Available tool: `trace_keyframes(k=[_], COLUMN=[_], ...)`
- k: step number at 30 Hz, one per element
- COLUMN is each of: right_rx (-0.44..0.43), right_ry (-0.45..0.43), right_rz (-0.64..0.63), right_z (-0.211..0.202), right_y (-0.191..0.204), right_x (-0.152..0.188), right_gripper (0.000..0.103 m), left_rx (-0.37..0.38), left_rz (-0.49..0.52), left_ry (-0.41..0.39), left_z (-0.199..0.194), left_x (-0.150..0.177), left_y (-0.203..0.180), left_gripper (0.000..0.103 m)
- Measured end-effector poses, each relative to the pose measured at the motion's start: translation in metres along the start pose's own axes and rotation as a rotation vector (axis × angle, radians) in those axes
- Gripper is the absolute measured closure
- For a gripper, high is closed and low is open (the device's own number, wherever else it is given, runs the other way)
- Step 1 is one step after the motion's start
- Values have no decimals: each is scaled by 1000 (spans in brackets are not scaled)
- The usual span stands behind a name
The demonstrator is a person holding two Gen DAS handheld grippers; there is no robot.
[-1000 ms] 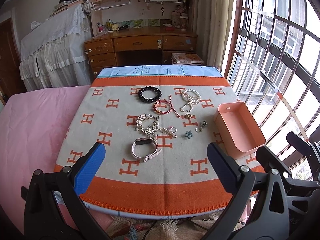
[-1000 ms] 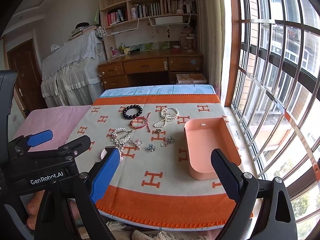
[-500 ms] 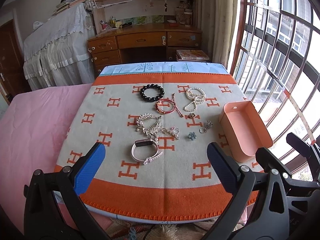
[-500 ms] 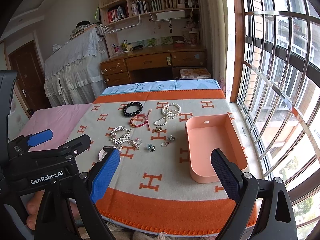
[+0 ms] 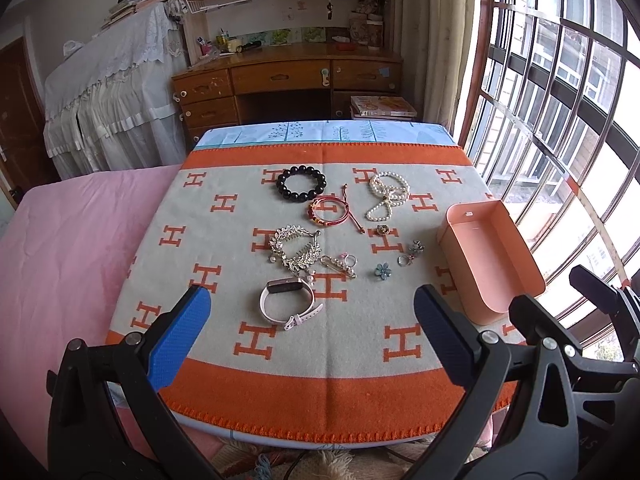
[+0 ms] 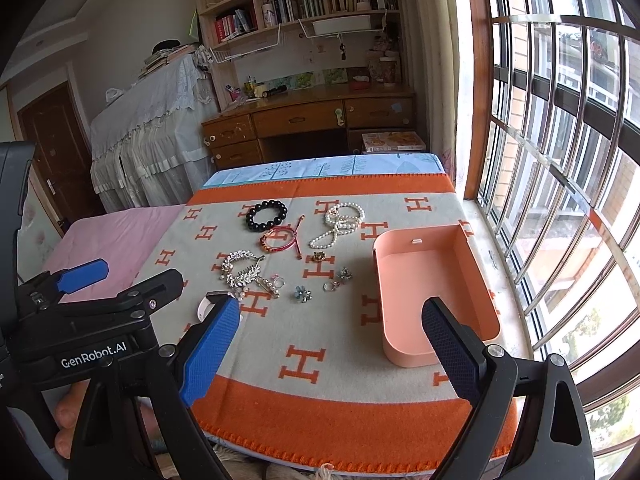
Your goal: Organize jewelry
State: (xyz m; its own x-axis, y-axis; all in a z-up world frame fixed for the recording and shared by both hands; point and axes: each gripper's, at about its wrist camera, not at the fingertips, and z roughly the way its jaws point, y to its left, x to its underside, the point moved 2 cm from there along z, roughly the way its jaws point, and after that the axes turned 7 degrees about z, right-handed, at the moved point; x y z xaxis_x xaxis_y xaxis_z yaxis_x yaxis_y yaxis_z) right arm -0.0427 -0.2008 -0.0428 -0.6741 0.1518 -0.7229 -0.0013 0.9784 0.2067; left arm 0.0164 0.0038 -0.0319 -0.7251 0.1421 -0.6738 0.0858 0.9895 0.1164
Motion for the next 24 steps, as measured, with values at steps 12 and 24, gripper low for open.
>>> trace_keyframes(k=[12, 24], right_rx=[-21, -22], right_ry=[22, 60], right_rz=[-8, -141], right_z=[26, 91], right_y=[10, 34], right_x=[-7, -79], right_gripper=[9, 15], left_rx=[50, 144], left_rz=[0, -37], left_ry=[31, 71], left_z=[18, 79], left_x=[-7, -88], left_y=[5, 51], left_gripper=[2, 29])
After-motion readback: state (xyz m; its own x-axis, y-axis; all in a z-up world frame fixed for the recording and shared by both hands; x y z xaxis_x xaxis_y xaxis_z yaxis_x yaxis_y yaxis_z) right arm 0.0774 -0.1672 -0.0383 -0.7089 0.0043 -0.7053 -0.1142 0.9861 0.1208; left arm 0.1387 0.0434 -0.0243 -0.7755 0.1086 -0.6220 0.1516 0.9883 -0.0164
